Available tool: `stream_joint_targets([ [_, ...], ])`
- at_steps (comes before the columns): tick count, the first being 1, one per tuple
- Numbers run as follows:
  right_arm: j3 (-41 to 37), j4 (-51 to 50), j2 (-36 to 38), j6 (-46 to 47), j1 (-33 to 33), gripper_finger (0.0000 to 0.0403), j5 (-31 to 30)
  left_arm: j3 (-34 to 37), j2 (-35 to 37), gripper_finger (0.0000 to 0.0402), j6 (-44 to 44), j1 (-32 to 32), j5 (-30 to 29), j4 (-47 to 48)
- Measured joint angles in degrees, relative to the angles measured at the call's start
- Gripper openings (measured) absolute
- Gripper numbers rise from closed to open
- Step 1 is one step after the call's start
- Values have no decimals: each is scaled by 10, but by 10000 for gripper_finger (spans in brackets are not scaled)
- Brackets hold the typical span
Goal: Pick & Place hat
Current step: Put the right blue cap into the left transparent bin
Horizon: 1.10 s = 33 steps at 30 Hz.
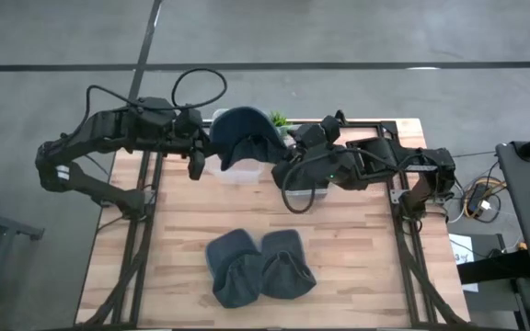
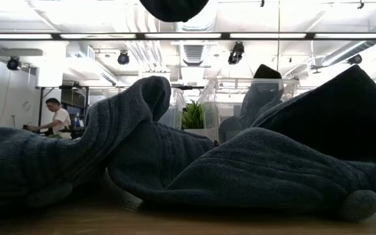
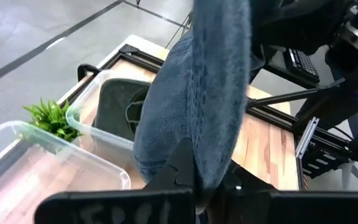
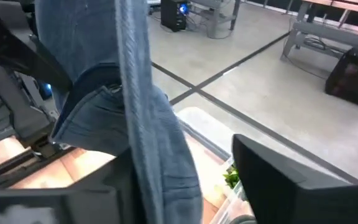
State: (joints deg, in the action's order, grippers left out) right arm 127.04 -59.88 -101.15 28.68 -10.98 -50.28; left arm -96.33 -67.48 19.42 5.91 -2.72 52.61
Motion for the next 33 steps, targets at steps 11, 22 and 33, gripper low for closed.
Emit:
stream_joint_targets([
  [11,0,-41,12,-50,10,329,-12,-1,3,5,12,16,-20,65],
  [22,0,-139,23,-1,12,351,-57,-1,27,5,7,53,-45,123],
  [33,-8,-156,19,-4,12,342,-53,0,-33,5,66,192,28,145],
])
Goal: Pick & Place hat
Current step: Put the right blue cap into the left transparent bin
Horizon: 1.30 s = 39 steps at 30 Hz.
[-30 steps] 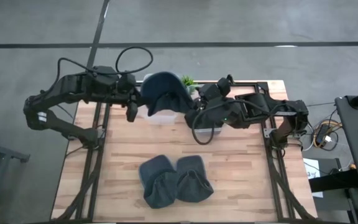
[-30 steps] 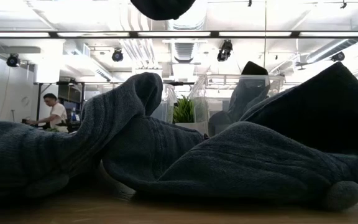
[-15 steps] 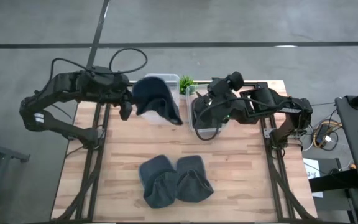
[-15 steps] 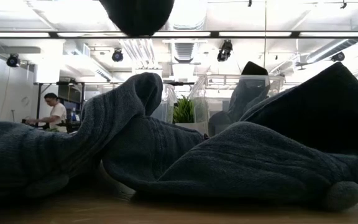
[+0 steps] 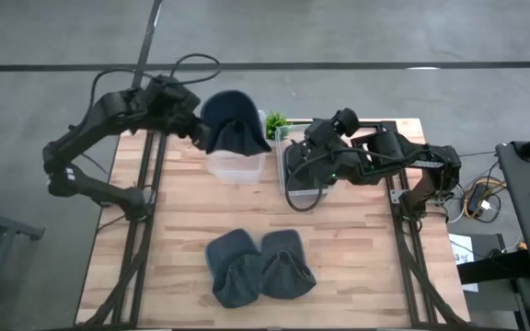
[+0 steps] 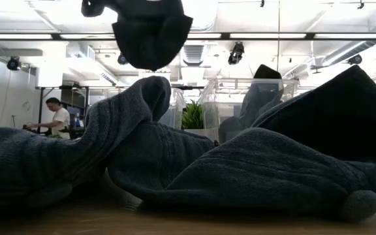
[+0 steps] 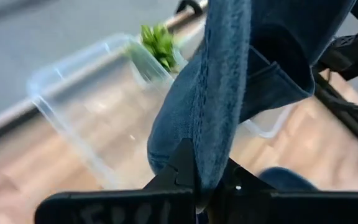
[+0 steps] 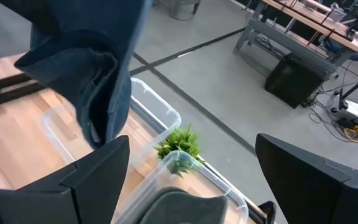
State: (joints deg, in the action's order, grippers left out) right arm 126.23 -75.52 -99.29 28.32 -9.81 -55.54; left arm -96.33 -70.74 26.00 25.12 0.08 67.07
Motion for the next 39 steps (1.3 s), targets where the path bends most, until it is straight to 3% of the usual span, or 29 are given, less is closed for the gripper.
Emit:
stream_joint_targets([
  [3,-1,-8,0,-2,1,345,0,0,-26,5,18,31,40,5],
  [11,-1,-8,-1,-26,1,339,0,0,-91,6,41,111,58,31],
  [18,-4,-10,-1,-28,1,337,1,0,-153,7,83,145,179,30],
  [27,-5,-10,-1,-28,1,336,8,0,-204,8,56,158,167,39],
  [31,-5,-9,-1,-28,1,338,17,-1,-223,8,58,165,166,84],
  [35,-5,-9,-1,-31,1,337,18,-1,-238,8,57,166,130,126],
  [39,-5,-9,-1,-39,1,334,18,-1,-249,9,56,166,125,110],
])
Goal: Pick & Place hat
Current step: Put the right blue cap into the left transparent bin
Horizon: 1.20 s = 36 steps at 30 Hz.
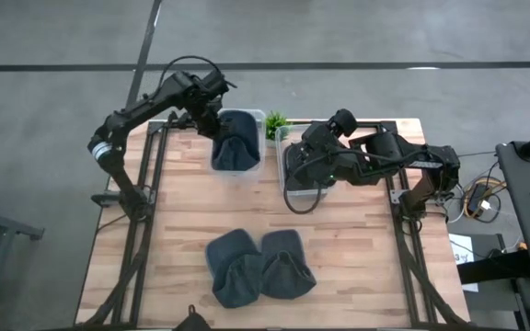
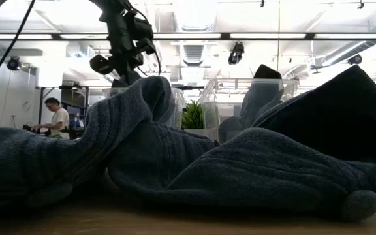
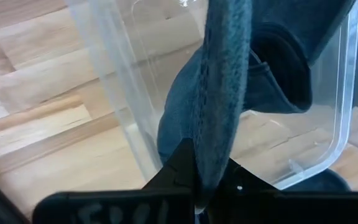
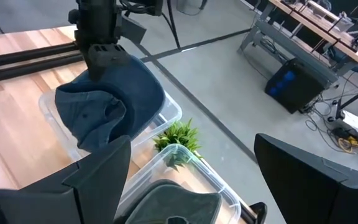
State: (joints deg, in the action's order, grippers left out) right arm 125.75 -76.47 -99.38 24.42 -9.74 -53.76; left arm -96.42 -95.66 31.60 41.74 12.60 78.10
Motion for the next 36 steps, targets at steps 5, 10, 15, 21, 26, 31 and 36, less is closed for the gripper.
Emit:
stream_joint_targets([
  [5,-1,0,0,-10,0,336,0,-1,-5,9,-3,0,10,-8],
  [10,-2,0,0,-11,0,334,0,0,-29,9,-11,0,28,-12],
  [15,-4,0,0,-11,0,331,0,1,-58,18,-17,-2,42,-12],
  [21,-7,-1,0,-10,0,333,9,0,-73,74,-45,-3,46,-28],
  [26,-9,0,-1,-9,0,334,19,-6,-68,134,-58,-3,43,-58],
  [31,-9,0,-1,-12,3,334,30,-27,-48,161,-61,-3,29,-61],
  [36,-16,0,-1,-15,7,334,49,-48,-15,163,-52,-3,39,-62],
])
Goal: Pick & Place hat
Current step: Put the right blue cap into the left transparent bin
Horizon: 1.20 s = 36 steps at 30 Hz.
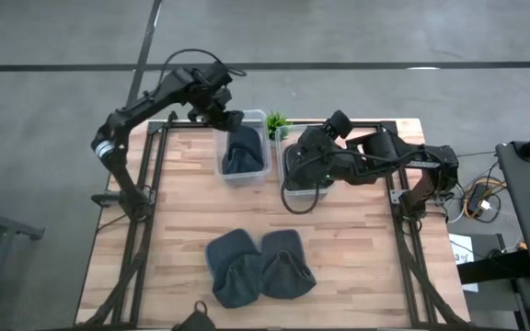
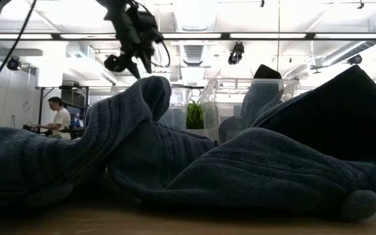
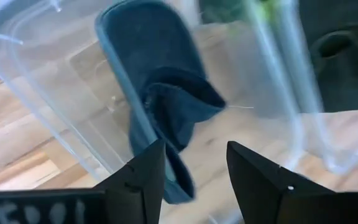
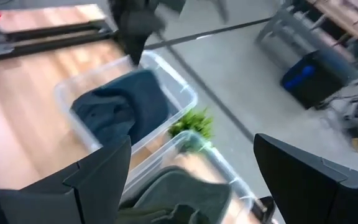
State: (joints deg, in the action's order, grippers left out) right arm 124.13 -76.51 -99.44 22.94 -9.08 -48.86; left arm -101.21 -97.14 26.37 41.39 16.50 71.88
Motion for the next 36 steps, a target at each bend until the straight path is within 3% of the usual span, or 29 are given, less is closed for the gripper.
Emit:
stream_joint_targets([
  [5,-22,-13,0,19,3,334,64,1,43,163,3,-3,34,10],
  [12,-78,-79,2,132,2,331,188,2,111,163,2,-16,34,3],
  [25,-229,-36,7,327,-20,329,475,2,215,163,-30,-22,31,-5],
  [29,-268,22,7,400,-45,329,513,2,236,163,-30,-22,38,-5],
  [36,-341,100,8,483,-82,329,506,2,255,163,-37,-22,40,-14],
])
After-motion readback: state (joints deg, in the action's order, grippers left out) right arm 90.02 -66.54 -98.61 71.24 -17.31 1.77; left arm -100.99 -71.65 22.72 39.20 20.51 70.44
